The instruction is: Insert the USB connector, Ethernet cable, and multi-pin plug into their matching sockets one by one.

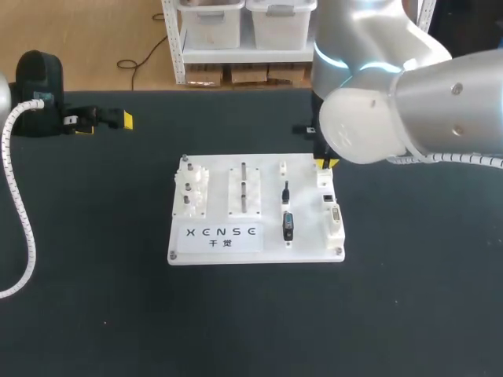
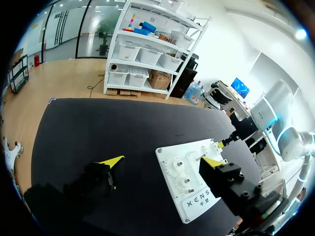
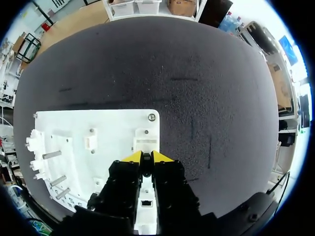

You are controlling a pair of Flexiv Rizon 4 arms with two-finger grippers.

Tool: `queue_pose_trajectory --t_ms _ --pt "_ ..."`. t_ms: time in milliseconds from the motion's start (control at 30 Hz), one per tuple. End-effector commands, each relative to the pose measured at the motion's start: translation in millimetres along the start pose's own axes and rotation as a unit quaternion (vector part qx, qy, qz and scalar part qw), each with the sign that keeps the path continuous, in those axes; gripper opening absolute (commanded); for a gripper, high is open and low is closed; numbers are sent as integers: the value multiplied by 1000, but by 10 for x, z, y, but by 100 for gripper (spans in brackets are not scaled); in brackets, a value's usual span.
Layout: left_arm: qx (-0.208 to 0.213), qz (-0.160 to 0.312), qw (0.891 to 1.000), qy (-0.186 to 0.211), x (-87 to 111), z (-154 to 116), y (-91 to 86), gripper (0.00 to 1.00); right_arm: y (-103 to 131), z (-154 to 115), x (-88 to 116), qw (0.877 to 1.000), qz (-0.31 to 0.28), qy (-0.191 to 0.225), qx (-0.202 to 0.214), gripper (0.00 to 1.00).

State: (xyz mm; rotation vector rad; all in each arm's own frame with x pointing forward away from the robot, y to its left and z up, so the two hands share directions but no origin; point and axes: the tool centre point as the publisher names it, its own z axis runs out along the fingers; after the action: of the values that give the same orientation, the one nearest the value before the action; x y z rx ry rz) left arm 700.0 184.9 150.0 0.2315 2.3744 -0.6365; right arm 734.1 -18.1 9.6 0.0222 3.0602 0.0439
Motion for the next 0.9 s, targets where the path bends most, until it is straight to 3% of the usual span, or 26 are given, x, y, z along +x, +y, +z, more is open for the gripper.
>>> queue_pose_trajectory --t_ms 33,100,133,567,900 --pt "0 0 1000 0 0 0 0 100 -78 214 82 1000 5 2 0 2" --pt "0 0 1000 0 0 0 0 100 -63 166 64 1000 8 0 2 36" --pt "0 0 1000 0 0 0 0 100 -53 131 53 1000 9 -1 3 100" --pt "0 0 1000 0 0 0 0 100 253 -381 60 999 6 -39 0 100" --pt "0 0 1000 0 0 0 0 100 666 -493 262 999 -13 -31 -11 100"
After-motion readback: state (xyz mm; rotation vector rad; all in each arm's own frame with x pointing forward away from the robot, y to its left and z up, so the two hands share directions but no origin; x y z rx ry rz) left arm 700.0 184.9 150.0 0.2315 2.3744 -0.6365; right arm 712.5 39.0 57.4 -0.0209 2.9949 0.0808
